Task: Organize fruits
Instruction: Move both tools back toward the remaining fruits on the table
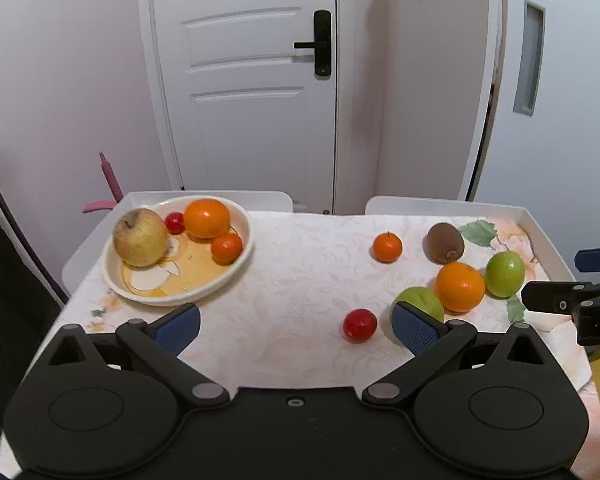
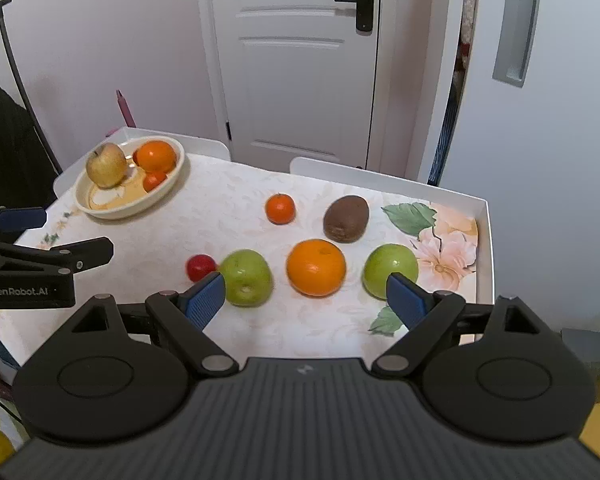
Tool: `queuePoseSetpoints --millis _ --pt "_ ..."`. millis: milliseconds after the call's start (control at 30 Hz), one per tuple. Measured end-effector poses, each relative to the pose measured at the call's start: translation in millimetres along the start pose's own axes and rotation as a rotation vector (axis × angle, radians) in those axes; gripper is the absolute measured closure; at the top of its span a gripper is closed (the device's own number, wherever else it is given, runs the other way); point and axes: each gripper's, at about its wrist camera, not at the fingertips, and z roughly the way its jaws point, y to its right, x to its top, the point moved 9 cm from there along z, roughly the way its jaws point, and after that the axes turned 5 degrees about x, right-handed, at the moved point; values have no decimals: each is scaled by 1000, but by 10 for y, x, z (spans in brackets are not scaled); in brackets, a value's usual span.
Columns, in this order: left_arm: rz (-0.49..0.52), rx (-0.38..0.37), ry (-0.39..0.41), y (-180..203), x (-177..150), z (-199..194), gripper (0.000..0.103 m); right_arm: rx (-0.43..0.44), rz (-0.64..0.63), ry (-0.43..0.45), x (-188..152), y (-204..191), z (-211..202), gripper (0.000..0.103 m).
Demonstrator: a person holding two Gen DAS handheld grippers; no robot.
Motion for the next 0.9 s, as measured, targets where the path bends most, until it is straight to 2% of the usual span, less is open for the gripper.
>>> queuePoseSetpoints --millis 300,400,567,633,700,833,900 --pt "46 33 -66 248 -201 514 6 37 -11 -17 -119 189 447 5" --pt "64 31 -79 306 -248 653 10 52 -14 -34 -155 206 589 14" --pt "95 24 -91 401 -290 817 12 67 -19 -55 -204 199 754 19" --pt "110 18 -98 437 -311 878 17 69 -16 -61 -217 202 800 20" --pt "121 11 -108 469 -331 937 26 73 -10 -67 -227 207 843 23" --pt "135 -7 -107 526 -336 994 30 81 -6 -74 -240 213 909 25" --pt "149 -18 -109 558 -341 1014 38 84 -4 -72 -237 216 934 26"
